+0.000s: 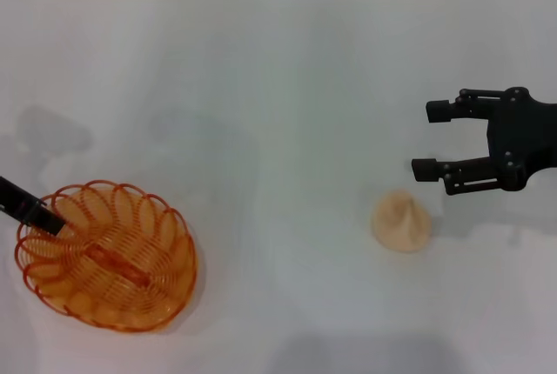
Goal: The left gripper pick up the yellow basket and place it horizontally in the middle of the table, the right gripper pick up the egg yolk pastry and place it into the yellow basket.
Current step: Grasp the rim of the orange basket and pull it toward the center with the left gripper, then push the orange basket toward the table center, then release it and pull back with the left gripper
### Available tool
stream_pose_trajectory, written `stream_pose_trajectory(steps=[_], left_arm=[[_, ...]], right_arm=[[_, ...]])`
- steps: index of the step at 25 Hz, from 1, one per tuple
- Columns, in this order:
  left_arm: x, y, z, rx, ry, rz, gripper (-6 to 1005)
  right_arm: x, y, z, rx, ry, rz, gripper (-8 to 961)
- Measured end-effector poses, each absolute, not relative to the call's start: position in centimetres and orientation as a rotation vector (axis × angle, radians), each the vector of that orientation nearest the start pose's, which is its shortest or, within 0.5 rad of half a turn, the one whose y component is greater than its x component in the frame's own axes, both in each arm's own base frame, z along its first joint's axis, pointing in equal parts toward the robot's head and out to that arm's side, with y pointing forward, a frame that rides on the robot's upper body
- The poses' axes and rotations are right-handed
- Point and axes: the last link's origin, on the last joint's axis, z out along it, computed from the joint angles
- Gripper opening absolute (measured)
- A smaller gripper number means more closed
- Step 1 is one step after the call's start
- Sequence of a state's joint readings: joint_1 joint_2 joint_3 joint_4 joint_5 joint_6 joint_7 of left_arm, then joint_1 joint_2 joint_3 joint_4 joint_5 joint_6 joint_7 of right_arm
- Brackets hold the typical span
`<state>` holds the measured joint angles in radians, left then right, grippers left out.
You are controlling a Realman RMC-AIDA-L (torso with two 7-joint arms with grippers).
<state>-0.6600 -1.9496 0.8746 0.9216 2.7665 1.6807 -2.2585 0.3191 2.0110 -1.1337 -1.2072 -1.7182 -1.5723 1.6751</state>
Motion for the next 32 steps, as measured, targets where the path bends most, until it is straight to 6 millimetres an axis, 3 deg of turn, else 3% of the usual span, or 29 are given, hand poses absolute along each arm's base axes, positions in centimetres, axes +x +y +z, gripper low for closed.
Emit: stream_pose_trajectory(steps=[13, 32], left_arm=[[-27.2, 36.5, 7.3, -2.497, -1.390, 0.401, 111], [-25.2, 37.5, 4.9, -2.303, -1.729, 0.040, 85]], right_arm=[[20.8, 31.5, 4.6, -2.821, 0.377, 0.613, 853], [20.9, 32.0, 4.6, -2.802, 0.388, 0.618, 853]])
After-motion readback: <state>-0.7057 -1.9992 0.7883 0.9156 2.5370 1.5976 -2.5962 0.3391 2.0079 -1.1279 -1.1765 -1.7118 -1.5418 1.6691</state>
